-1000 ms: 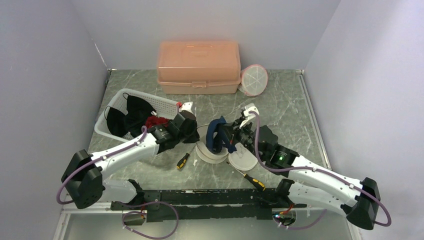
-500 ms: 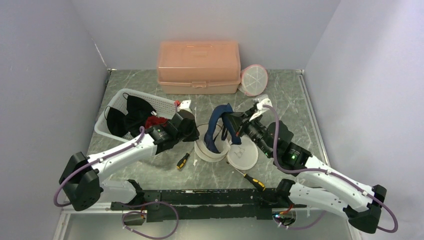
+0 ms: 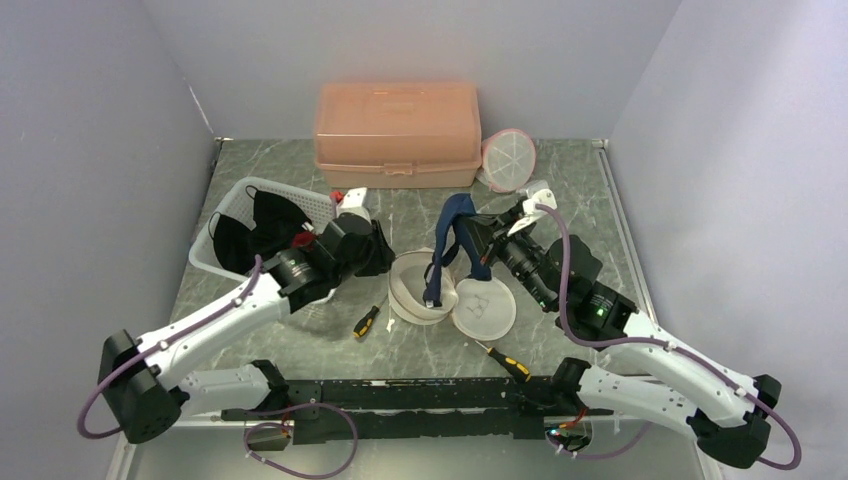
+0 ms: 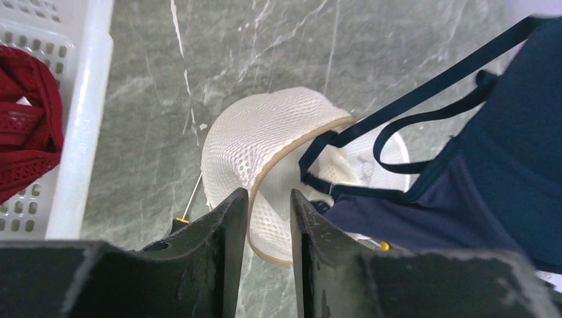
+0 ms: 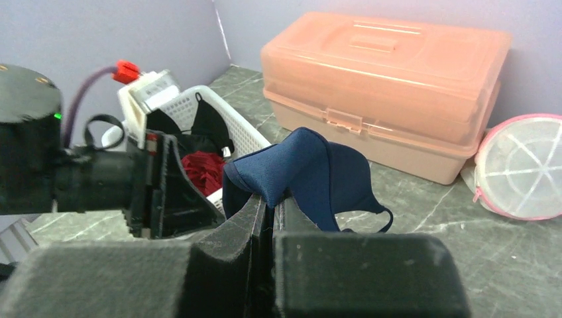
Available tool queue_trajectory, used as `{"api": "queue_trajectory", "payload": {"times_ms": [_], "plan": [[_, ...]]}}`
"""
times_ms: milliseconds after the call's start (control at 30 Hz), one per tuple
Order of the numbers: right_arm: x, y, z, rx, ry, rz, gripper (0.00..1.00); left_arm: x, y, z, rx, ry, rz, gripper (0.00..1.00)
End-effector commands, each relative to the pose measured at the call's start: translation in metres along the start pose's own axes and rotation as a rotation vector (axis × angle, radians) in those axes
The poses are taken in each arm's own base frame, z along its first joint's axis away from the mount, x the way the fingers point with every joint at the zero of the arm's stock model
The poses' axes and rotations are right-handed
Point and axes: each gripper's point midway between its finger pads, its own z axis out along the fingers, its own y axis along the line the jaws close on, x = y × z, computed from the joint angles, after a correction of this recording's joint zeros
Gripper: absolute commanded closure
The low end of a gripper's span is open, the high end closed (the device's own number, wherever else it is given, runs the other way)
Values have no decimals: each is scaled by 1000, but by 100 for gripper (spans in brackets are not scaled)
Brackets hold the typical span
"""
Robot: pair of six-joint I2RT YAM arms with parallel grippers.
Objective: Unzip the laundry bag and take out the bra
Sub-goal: Pick up the bra from the laundry bag.
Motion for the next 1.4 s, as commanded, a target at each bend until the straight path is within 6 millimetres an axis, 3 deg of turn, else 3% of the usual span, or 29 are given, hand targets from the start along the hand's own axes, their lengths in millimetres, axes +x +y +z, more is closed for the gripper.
{"api": "queue_trajectory", "payload": {"times_ms": [0,67,200,400,567,800,1000,1367], "plan": [[-43,0,-6,1,-94,-17,100,-40,-7,-33,20,-118,5,62],[-47,2,-6,-8,-98,-32,100,-49,-7,-41,23,-151,22,52],[-54,4,-4,-13,-85,-66,100,-69,-11,-55,43,-220,81,25],[-70,12,-2,-42,-94,-61,100,-90,-63,-80,337,-324,212,9],[-76,20,2,-67,-84,-29,100,-97,-110,-110,618,-422,381,7],[-79,24,7,-66,-61,12,100,-91,-143,-130,819,-451,578,7],[-83,31,12,-80,-57,46,100,-88,-150,-116,816,-423,627,7],[-82,39,18,-104,-42,77,100,-91,-141,-80,637,-448,627,7]]}}
